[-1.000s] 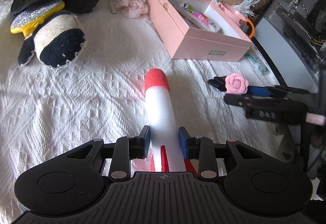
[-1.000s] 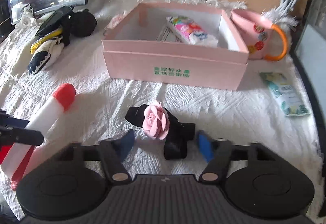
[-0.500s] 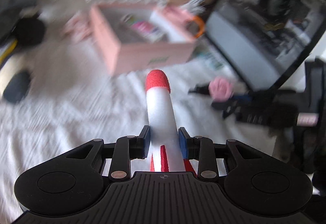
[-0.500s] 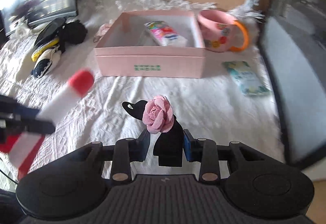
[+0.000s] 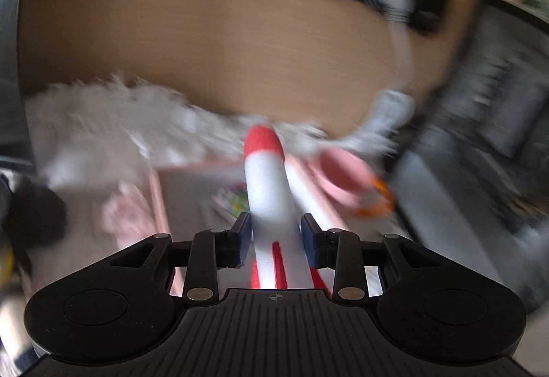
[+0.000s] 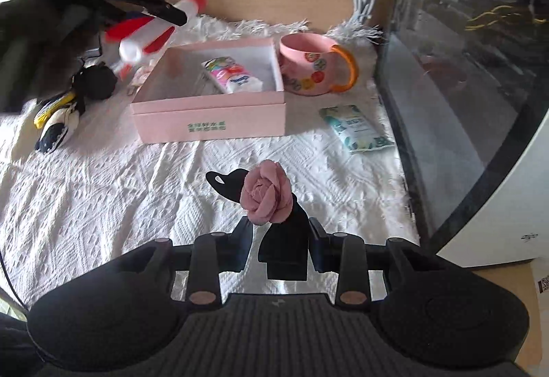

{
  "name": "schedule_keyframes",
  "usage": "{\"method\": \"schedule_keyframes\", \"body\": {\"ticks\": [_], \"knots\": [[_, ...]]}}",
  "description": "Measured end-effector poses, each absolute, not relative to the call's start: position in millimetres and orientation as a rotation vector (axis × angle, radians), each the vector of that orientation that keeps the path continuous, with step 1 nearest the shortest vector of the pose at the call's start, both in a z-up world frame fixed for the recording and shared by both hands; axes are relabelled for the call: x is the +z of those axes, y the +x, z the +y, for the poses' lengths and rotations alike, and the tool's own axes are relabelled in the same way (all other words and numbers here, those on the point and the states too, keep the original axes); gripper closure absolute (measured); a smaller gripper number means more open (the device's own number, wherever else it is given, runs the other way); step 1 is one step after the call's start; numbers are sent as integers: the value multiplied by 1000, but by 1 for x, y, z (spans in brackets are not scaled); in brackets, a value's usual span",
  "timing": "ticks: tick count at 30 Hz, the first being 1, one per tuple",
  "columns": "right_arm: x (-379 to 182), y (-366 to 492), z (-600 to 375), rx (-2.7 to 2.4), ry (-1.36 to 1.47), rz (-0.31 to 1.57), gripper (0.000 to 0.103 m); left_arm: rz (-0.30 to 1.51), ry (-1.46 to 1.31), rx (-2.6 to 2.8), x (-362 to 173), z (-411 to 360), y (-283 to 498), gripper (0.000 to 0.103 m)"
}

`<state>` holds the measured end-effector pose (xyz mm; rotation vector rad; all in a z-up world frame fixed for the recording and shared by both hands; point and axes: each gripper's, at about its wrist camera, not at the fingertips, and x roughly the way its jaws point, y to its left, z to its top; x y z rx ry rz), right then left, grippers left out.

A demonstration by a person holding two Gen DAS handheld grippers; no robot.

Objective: Organize soft objects
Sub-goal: 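Lower the foam rocket into the pink box and open the left gripper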

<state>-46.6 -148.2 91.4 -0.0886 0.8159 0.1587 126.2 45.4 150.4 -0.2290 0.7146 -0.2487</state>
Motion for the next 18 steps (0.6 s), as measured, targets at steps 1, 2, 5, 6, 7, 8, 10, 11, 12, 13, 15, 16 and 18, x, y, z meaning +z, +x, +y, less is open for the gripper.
{"method": "schedule_keyframes", "body": {"ticks": [1,2,5,6,7,8,10,11,12,13,15,16,18], "knots": [[92,-47,-148,150,-88,816,69,716,-222,-208,149,47,141,69],[93,-47,-148,140,-87,813,69,717,-225,-162,143,50,154,69],[97,-41,-147,134,-105,799,69,753,-320,-165,122,69,174,69],[101,-35,-146,135,-119,793,69,768,-367,-186,115,78,175,69],[107,-28,-144,141,-125,784,69,782,-410,-190,108,88,174,69],[114,-19,-143,154,-124,771,69,790,-447,-171,102,97,169,69],[132,2,-139,190,-110,738,69,787,-467,-138,97,108,151,69],[143,16,-134,213,-100,720,69,775,-469,-135,95,113,136,69],[151,30,-128,233,-93,707,69,762,-471,-134,95,116,122,69],[159,47,-120,254,-89,691,69,750,-472,-131,93,120,109,69],[168,81,-104,281,-81,677,69,729,-466,-111,92,127,79,69],[170,101,-96,299,-66,681,65,724,-462,-102,89,130,66,69],[167,136,-77,309,-62,717,48,741,-461,-85,85,135,43,69]]}}
